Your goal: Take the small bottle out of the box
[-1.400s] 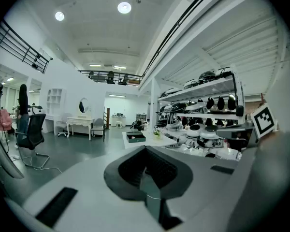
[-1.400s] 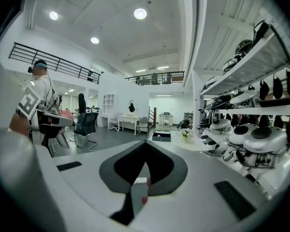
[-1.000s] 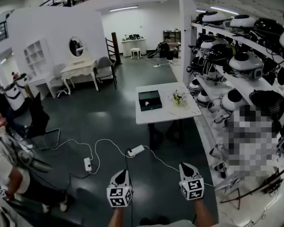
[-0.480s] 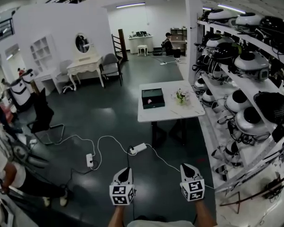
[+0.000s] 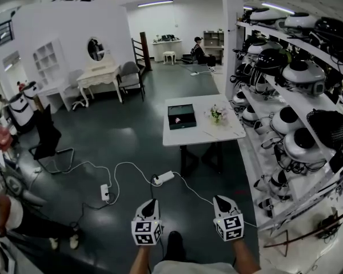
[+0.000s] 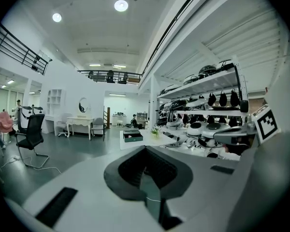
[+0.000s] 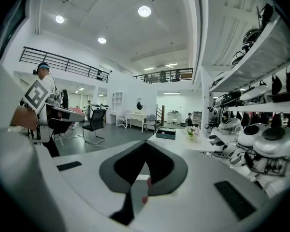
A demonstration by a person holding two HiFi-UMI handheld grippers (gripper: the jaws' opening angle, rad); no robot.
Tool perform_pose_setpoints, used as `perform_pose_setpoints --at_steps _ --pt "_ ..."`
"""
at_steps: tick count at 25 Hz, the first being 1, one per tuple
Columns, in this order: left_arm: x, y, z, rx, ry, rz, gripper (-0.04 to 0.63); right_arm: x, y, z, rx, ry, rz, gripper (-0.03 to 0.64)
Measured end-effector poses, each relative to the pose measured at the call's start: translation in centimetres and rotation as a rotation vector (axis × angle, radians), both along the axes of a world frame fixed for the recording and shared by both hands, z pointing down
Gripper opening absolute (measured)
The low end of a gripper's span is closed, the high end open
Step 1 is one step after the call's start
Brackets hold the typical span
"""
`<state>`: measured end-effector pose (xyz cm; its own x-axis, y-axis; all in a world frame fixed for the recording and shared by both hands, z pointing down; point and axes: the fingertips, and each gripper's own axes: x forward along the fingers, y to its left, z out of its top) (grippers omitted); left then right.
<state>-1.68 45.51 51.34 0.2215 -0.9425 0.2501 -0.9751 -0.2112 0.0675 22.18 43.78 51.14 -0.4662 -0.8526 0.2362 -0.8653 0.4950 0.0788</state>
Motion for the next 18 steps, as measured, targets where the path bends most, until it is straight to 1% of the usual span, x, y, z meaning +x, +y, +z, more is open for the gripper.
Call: perform_pose_setpoints --at_steps 5,8,14,18 --pt "-0.1 -3.2 0.8 0.003 -0.008 0.017 0.018 -0.9 -3.1 0.9 -0.007 0.005 -0.005 0.021" --pt "-1.0 -5.6 1.4 -0.005 -0.008 0.013 0.018 -1.7 -5.6 1.3 -0.008 0.012 -0.008 0.021" --pt "-2.9 -12.0 1.1 0.004 0.018 0.016 0.018 -3.5 -11.5 0.7 -0.004 0.026 0.001 0.021" --pt "-3.8 -16.9 0.4 0.012 0.029 0.041 0.018 -4.8 -15.9 0.0 -0.002 0.038 0.017 0.021"
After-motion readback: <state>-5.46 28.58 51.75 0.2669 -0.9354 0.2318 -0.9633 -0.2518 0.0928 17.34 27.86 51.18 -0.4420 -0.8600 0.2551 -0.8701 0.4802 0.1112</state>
